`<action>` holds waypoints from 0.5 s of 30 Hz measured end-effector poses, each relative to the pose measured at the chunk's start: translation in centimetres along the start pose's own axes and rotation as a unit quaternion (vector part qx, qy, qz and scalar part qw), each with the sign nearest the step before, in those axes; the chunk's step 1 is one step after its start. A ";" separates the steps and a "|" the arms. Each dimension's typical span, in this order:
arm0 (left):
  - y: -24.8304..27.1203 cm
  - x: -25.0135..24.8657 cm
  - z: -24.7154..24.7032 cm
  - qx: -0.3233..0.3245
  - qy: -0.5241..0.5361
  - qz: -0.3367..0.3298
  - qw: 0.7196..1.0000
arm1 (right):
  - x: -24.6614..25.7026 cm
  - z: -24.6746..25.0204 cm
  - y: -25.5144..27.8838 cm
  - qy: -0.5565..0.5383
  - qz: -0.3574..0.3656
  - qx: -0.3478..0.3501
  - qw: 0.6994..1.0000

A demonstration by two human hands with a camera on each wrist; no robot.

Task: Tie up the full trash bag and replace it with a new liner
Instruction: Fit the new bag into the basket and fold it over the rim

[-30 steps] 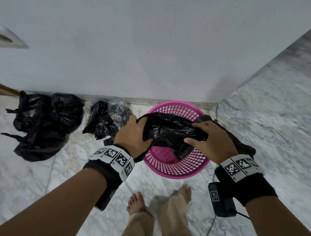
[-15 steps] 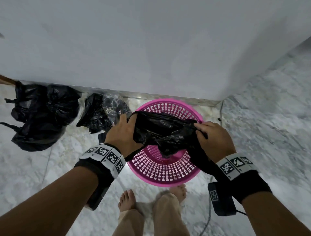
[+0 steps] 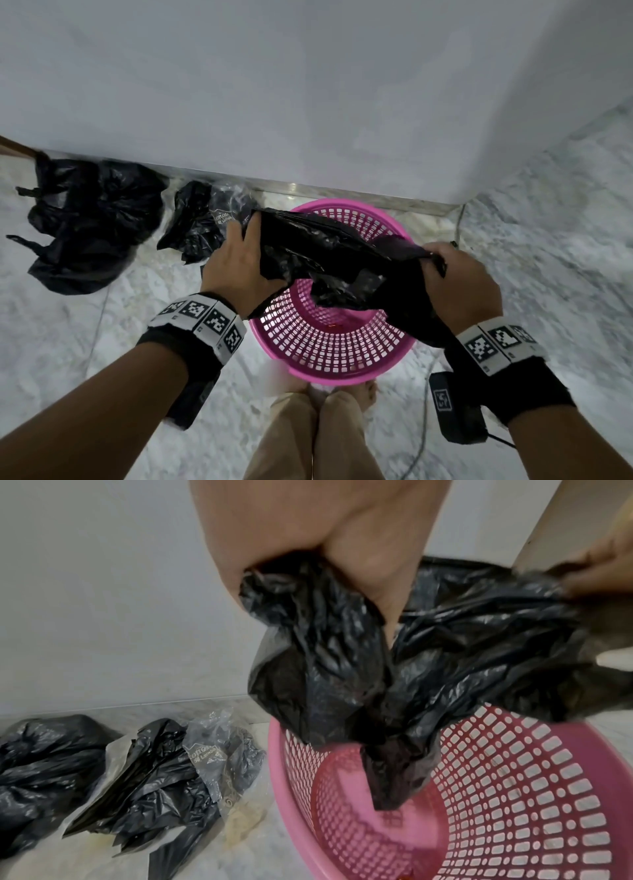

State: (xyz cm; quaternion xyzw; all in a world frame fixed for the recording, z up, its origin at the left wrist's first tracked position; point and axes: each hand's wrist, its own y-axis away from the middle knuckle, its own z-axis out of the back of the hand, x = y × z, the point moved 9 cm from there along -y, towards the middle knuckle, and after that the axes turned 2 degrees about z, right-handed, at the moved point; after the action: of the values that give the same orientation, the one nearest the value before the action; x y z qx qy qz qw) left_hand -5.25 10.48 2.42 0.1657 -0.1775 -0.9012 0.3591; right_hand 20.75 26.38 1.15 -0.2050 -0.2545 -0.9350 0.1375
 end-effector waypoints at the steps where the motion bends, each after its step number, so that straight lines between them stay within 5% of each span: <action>1: 0.0 0.0 0.1 -0.002 -0.004 -0.003 1.000 | 0.5 1.1 0.0 -0.016 0.001 -0.032 0.999; 4: 0.5 0.2 -0.5 0.017 -0.025 -0.010 0.999 | 1.1 1.8 0.2 -0.023 -0.004 -0.052 0.998; 10: 1.8 1.6 -3.9 0.077 -0.016 0.002 0.997 | -0.9 -3.8 0.7 0.049 -0.047 0.106 0.992; 15: 0.7 2.5 -3.0 0.007 0.005 -0.001 1.000 | 0.0 -1.7 1.2 -0.030 -0.042 -0.025 0.998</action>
State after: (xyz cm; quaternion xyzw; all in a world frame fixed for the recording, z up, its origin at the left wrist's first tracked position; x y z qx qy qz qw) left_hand -5.27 7.68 -0.35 0.1734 -0.1822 -0.8991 0.3582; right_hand 20.63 24.47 0.34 -0.2252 -0.2436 -0.9395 0.0851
